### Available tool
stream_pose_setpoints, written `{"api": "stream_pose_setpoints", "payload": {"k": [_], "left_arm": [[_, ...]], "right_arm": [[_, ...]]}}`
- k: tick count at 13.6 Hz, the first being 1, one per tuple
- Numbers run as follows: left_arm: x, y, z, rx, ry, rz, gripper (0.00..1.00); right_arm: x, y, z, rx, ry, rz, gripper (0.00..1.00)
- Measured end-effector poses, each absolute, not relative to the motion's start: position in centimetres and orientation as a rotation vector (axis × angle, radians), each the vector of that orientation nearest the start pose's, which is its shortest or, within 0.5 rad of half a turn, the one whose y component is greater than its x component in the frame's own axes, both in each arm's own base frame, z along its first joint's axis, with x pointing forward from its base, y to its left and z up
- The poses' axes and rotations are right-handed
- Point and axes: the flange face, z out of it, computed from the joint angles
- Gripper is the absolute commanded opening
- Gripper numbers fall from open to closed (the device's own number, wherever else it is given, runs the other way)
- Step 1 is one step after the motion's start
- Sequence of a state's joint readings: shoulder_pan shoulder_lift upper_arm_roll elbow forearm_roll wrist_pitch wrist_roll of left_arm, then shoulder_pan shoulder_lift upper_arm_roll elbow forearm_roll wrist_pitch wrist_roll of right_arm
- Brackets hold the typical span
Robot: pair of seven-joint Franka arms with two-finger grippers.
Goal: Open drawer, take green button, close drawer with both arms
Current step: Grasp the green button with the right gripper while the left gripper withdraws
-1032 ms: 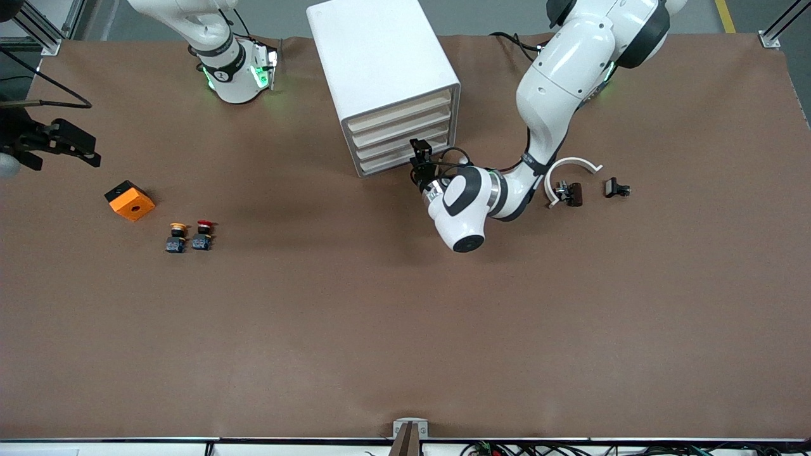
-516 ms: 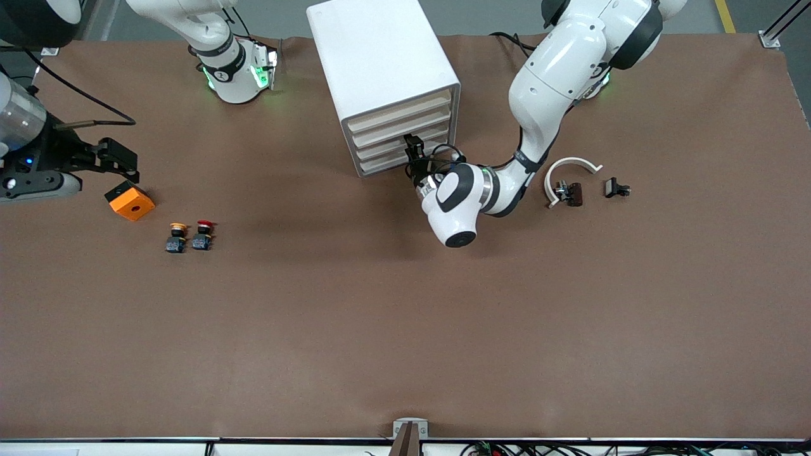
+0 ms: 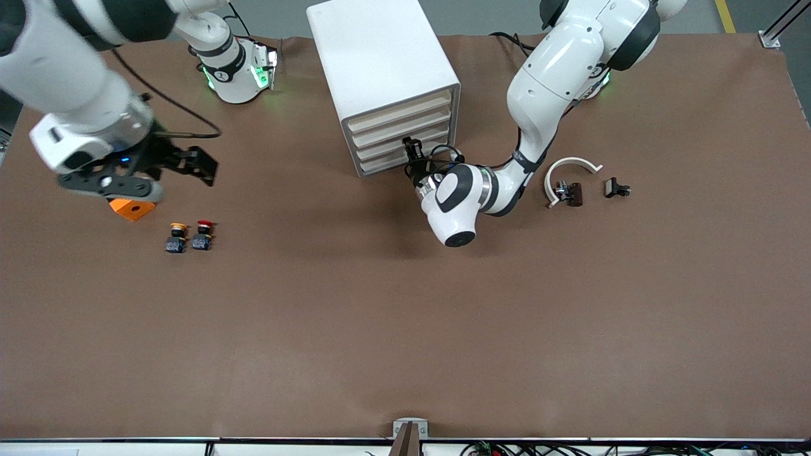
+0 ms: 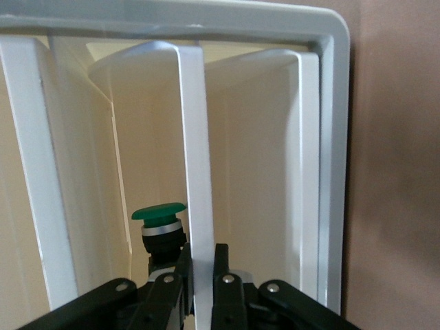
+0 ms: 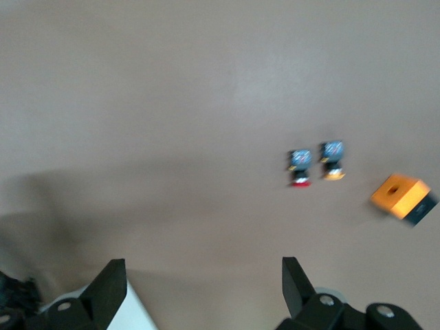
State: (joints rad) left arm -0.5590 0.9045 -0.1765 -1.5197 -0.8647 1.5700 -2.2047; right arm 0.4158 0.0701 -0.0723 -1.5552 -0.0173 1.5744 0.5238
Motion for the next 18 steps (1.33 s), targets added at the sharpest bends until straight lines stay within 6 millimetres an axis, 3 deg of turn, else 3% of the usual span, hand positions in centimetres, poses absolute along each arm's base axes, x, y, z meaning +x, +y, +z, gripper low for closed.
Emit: {"api": "stream_pose_setpoints", "payload": {"k": [2, 7, 13, 14, 15, 16, 18], "left_arm": [[42.8, -46.4, 13.4, -1.233, -1.75, 1.283, 0.0], [47.6, -43.1, 14.2, -1.217, -1.847, 1.339, 0.0], [51.6, -41.6, 15.4, -1.266, -1.964, 1.353, 0.0], [52.0, -41.4, 15.6, -1.27, -1.976, 1.35, 0.11], [52.6, -41.0, 15.8, -1.276, -1.993, 1.347, 0.45], [53.3, -40.6, 16.0, -1.281, -2.009, 1.345, 0.99], [54.9, -40.0, 16.9, -1.304, -2.052, 1.348, 1.0]], "right_arm": [[52.6, 24.2, 58.9, -3.161, 0.416, 0.054, 1.0], [50.3, 33.1, 55.6, -3.027, 0.868, 0.114, 1.0], [51.1, 38.0, 49.3, -2.901, 1.119, 0.243, 1.0], [51.3, 38.6, 48.0, -2.892, 1.146, 0.267, 1.0], [51.3, 39.2, 46.6, -2.899, 1.156, 0.286, 1.0], [51.1, 40.1, 45.3, -2.91, 1.154, 0.299, 1.0], [50.1, 42.4, 43.0, -2.939, 1.123, 0.309, 1.0]]}}
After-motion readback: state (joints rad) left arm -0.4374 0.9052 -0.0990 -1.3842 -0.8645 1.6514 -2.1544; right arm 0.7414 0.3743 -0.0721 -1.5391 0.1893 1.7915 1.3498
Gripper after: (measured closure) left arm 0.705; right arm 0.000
